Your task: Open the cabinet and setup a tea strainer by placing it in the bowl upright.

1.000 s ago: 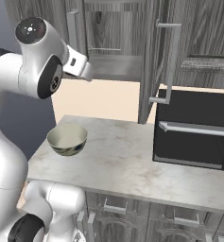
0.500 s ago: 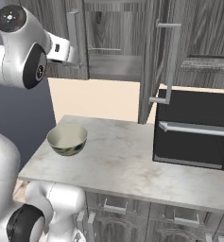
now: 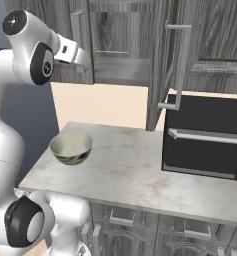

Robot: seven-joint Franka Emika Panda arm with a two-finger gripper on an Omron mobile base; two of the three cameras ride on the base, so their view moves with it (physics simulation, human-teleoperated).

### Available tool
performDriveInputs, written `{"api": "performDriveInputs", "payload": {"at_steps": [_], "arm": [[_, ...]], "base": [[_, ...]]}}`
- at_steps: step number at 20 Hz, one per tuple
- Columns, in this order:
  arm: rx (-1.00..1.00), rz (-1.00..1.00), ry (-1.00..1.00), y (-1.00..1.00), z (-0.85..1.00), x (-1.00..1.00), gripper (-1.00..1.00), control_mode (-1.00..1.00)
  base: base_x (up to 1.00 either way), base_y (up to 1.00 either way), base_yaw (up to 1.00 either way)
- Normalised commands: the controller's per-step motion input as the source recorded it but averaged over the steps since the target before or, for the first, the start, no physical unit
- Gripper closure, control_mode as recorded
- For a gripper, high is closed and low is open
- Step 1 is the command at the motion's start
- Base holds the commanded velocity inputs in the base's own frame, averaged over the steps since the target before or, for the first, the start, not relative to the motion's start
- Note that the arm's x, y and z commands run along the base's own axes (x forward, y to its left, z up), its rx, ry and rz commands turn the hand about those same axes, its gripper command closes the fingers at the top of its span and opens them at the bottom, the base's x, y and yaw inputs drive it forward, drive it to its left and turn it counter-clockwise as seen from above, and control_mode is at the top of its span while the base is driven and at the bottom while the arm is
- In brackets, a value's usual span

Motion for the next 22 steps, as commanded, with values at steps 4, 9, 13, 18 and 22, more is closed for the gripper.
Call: {"api": "performDriveInputs", "payload": {"at_steps": [4,9,13,18,22], "arm": [[-0.08,-0.06,0.00,0.00,0.04,0.39,-1.00,-1.00],[0.00,0.03,0.00,0.00,0.00,0.28,-1.00,-1.00],[0.00,0.11,0.00,0.00,0.00,0.50,-1.00,-1.00],[-0.01,0.07,0.00,0.00,0.00,0.46,-1.00,-1.00],[-0.06,0.00,0.00,0.00,-0.01,0.36,-1.00,-1.00]], "base": [[0.00,0.00,0.00],[0.00,0.00,0.00],[0.00,0.00,0.00],[0.00,0.00,0.00],[0.00,0.00,0.00]]}}
